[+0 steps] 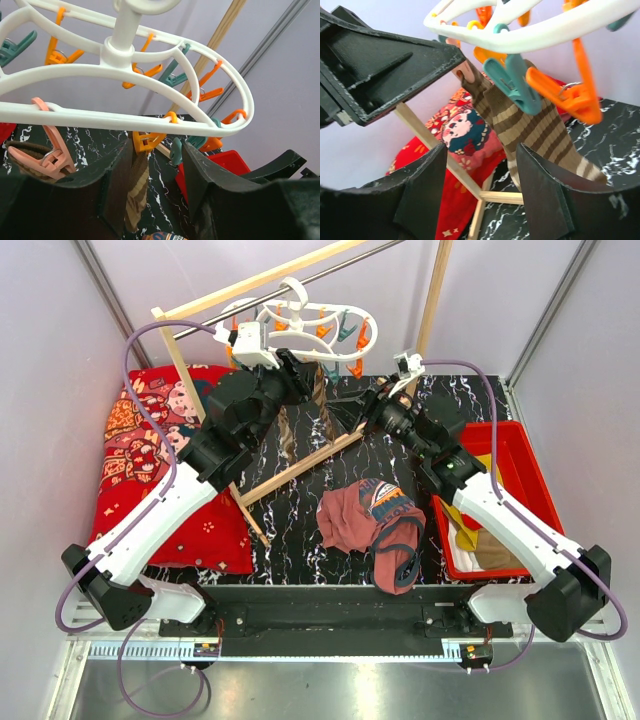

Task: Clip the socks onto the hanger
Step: Clamp the sock onto the hanger, then open the clamp at the hanger.

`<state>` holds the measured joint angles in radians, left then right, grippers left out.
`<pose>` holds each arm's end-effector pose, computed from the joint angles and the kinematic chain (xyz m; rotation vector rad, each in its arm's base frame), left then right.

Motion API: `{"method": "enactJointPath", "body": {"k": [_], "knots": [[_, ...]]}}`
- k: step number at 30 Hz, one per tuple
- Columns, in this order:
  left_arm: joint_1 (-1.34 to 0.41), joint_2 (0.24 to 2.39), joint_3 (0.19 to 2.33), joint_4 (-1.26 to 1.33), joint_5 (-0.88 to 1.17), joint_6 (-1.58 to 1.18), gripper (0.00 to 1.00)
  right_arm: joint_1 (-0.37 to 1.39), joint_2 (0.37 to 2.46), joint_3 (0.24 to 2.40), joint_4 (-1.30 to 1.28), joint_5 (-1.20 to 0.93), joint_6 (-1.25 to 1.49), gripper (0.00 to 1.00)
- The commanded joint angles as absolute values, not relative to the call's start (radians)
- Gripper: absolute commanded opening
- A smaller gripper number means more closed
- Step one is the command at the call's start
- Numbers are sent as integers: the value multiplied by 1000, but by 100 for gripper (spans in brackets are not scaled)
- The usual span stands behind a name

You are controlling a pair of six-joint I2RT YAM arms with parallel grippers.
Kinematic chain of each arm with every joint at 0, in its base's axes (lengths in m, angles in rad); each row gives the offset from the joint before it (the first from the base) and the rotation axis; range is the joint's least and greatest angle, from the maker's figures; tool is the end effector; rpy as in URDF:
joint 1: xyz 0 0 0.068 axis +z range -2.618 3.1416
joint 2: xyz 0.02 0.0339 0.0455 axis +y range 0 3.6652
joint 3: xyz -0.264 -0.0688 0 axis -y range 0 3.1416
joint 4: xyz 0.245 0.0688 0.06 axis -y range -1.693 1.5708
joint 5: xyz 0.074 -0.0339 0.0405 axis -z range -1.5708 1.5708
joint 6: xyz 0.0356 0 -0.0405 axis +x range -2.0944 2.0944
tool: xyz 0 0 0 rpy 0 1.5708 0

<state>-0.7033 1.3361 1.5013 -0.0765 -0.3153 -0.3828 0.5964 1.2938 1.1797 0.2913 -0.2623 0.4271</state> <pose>0.2343 -0.1842 0.4793 -0.0179 1.5199 -0.6419 0.2469 0.1788 0.4183 -0.3532 1.4372 1.0236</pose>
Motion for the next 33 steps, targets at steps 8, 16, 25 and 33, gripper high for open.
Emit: {"method": "enactJointPath", "body": {"k": [8,16,25,33], "knots": [[-699,1322,1546,-58,-341,-356,47,551,1296,1181,368,-247,311,66],[-698,1324,1554,-66,-344,-348,47,489,1348,1224,423,-344,325,68],[-696,1322,1559,-74,-344,-342,47,448,1428,1290,480,-474,350,73],[-698,1316,1559,-81,-342,-333,47,446,1489,1348,505,-531,364,71]]}}
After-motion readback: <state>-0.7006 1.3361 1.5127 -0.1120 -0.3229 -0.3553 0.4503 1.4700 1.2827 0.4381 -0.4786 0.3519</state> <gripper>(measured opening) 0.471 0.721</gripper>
